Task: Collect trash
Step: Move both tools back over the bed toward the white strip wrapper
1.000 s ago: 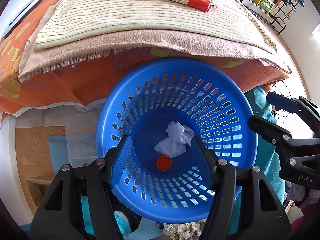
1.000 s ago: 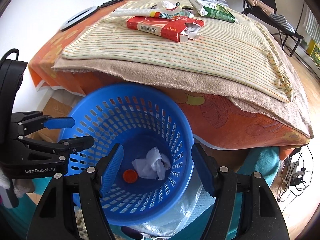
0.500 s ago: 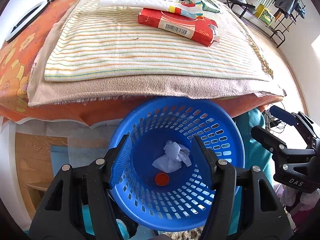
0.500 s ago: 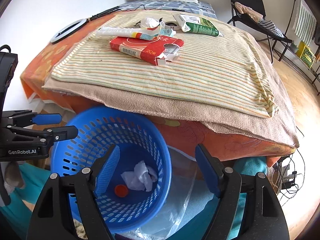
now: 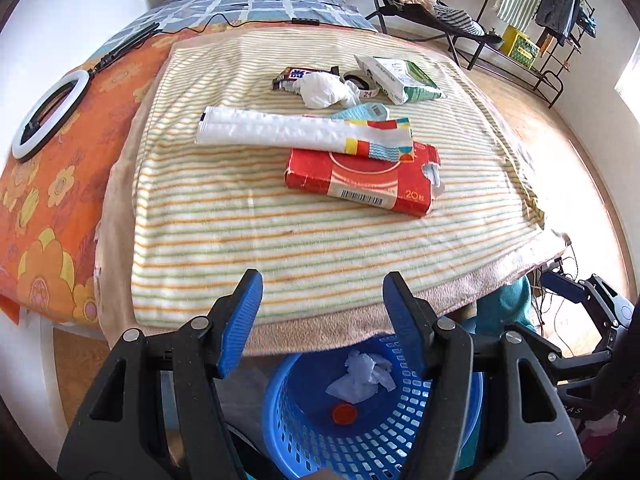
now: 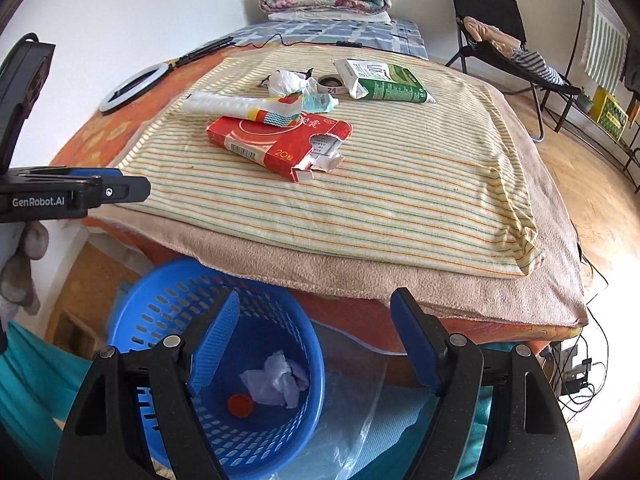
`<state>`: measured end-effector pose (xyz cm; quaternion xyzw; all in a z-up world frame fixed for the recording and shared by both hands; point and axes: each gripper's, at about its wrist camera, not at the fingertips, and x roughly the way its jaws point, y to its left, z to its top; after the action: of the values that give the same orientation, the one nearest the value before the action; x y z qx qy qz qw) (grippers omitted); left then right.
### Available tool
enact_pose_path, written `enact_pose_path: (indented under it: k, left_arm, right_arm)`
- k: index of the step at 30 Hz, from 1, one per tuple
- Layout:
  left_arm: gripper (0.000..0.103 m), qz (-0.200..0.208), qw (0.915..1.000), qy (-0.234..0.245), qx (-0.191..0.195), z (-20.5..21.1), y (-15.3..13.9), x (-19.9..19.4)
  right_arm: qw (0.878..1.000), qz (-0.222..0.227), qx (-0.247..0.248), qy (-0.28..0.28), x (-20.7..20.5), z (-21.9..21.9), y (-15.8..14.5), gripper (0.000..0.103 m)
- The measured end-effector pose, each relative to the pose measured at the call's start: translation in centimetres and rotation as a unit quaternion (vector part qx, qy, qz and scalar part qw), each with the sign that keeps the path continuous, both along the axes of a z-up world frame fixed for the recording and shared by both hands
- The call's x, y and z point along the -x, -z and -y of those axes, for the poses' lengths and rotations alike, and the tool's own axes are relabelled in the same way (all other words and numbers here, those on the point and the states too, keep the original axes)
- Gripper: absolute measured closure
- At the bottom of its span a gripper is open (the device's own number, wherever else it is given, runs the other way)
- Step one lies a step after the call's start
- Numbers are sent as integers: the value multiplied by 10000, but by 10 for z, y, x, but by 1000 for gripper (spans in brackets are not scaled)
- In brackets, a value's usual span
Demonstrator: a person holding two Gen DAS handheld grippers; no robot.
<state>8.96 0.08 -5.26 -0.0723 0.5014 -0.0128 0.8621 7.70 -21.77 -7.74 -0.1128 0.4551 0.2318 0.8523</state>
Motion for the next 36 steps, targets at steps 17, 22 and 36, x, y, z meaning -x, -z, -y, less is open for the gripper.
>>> enact_pose_path:
  k: [17, 22, 36]
  left_arm:
    - [33, -141, 9986, 246, 453, -35, 4, -166]
    - [33, -574, 9959, 492, 488, -35, 27, -185]
    - [33, -944, 9906, 983, 114, -21, 34, -135]
  right_arm:
    - [9986, -38, -523, 44, -47, 12, -4, 25]
    - [9986, -177, -485, 128, -55, 18, 7, 25]
    - [9984, -245, -496, 81, -65, 11, 12, 25]
